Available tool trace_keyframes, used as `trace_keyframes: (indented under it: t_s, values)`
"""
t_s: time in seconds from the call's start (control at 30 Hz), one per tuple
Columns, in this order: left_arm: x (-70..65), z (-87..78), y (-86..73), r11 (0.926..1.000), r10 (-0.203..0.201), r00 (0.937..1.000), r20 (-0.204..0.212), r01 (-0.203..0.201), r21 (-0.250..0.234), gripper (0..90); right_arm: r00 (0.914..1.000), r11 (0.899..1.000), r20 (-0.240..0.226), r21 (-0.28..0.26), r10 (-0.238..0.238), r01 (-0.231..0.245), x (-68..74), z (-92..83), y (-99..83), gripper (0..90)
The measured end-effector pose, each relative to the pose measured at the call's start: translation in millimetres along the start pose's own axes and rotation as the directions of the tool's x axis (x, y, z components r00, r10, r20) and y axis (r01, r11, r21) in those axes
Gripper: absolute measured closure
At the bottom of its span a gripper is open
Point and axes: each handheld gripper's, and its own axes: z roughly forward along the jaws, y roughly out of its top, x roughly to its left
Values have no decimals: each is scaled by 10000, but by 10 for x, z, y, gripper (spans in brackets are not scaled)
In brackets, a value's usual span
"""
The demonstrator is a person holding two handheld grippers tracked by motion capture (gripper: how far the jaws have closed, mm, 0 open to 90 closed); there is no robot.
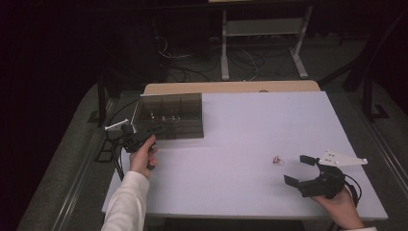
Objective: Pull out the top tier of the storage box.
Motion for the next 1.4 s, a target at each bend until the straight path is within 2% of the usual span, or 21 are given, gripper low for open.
trace_keyframes:
  t_s: [0.37,0.7,0.83,1.07,1.4]
  values:
    - [25,12,-4,9994,-318,9993,-177,316,-102,714,10000,10000,20,71,-17,17,-4,5,-5,0]
    - [14,49,-5,9976,-663,9977,-111,660,-225,731,10000,9999,44,130,-61,61,-4,7,-8,0]
    - [17,69,-2,9962,-855,9963,-56,853,-188,776,10000,9998,52,168,-68,67,-5,8,-9,0]
    - [-19,61,11,9975,-703,9970,-321,699,-144,802,9999,9997,63,216,-109,108,-3,15,-12,0]
    - [-41,61,18,9961,-883,9950,-470,879,-116,806,9998,9994,58,302,-171,170,0,22,-13,0]
